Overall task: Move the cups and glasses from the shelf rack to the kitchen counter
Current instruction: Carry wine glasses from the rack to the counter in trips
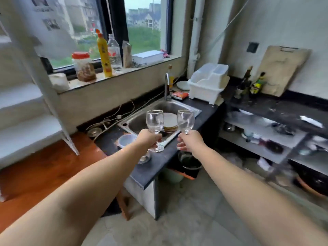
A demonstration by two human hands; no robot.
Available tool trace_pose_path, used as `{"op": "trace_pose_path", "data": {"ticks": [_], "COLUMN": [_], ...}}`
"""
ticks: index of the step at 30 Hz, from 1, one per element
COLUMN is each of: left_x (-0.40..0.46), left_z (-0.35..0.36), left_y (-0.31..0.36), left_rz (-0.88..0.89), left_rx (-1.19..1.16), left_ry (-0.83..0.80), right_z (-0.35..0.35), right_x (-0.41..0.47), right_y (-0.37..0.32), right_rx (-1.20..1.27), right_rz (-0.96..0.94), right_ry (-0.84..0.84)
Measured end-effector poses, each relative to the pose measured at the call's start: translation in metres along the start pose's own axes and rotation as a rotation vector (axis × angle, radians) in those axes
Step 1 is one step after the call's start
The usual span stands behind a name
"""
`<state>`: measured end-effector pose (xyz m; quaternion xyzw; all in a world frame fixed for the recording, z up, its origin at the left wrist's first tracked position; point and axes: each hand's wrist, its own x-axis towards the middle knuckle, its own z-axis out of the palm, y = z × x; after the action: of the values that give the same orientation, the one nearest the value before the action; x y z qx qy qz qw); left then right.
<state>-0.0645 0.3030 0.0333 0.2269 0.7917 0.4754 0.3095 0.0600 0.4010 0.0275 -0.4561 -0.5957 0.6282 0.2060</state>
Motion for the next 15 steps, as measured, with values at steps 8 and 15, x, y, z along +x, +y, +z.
{"op": "trace_pose_path", "data": {"ticks": [8,15], "left_x": [-0.019,-0.070], "left_z": [0.243,0.438], "left_y": [0.033,0.045], "left_rz": [0.044,0.028], "left_rx": [0.204,0.270], "left_ry": [-0.306,-0.644], "right_z": [-0.238,-0.417], "right_x": [0.000,-0.056], "right_y": [0.098,0.179], "right_rx": [0.112,0.208], "right_rz": [0.198,0.338], "right_ry": [0.349,0.676]}}
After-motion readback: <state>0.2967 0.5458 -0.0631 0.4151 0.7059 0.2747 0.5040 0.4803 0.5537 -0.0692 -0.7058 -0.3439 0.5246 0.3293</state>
